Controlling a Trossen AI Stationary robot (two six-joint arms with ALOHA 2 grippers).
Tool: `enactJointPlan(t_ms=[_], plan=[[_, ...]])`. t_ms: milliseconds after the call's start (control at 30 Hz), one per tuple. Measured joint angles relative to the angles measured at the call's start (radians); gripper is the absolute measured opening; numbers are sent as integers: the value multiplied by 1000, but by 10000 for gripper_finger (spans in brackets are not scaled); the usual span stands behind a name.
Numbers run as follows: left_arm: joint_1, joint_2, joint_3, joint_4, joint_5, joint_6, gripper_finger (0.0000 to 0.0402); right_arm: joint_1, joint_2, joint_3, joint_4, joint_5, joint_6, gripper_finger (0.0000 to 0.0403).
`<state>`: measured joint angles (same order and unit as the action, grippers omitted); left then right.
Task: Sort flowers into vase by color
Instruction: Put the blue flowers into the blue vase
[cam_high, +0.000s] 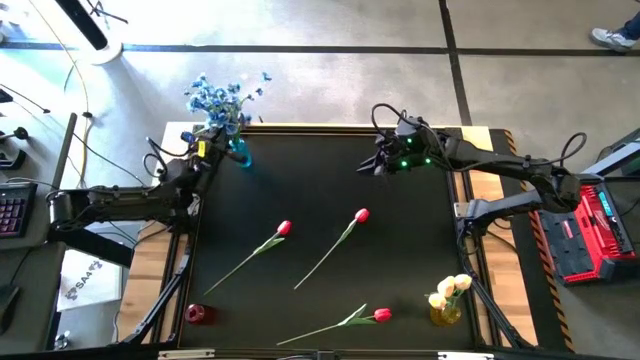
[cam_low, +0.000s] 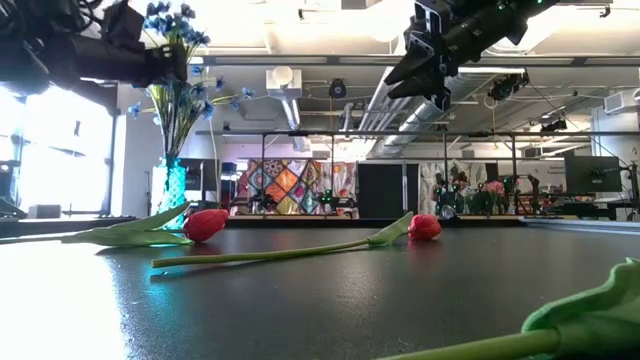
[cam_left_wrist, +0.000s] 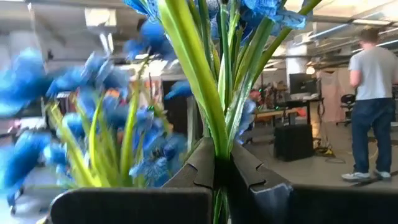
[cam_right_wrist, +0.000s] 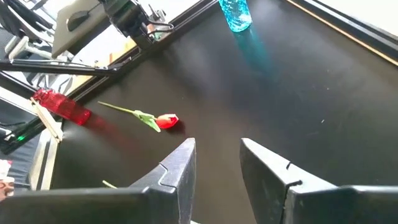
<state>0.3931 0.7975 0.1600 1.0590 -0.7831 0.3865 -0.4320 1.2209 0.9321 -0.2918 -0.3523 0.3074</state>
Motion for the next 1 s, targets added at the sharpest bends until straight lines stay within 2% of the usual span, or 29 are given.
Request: enactJointPlan(t_ms=[133,400,700,800,1000], plan=[[0,7,1,-57,-72,-59,0,0,0,0,-16,0,-3,114],[-2,5,5,-152,-100,-97,0,0,0,0,-18,0,-38,114],[-1,9,-1,-420,-134,-295,0,0,0,0,-3,4,-46,114],[-2,7,0,-407,-130,-338,0,0,0,0,10,4,-34,114],[-9,8,9,-341,-143,-299,0,0,0,0,29,2,-20,114]])
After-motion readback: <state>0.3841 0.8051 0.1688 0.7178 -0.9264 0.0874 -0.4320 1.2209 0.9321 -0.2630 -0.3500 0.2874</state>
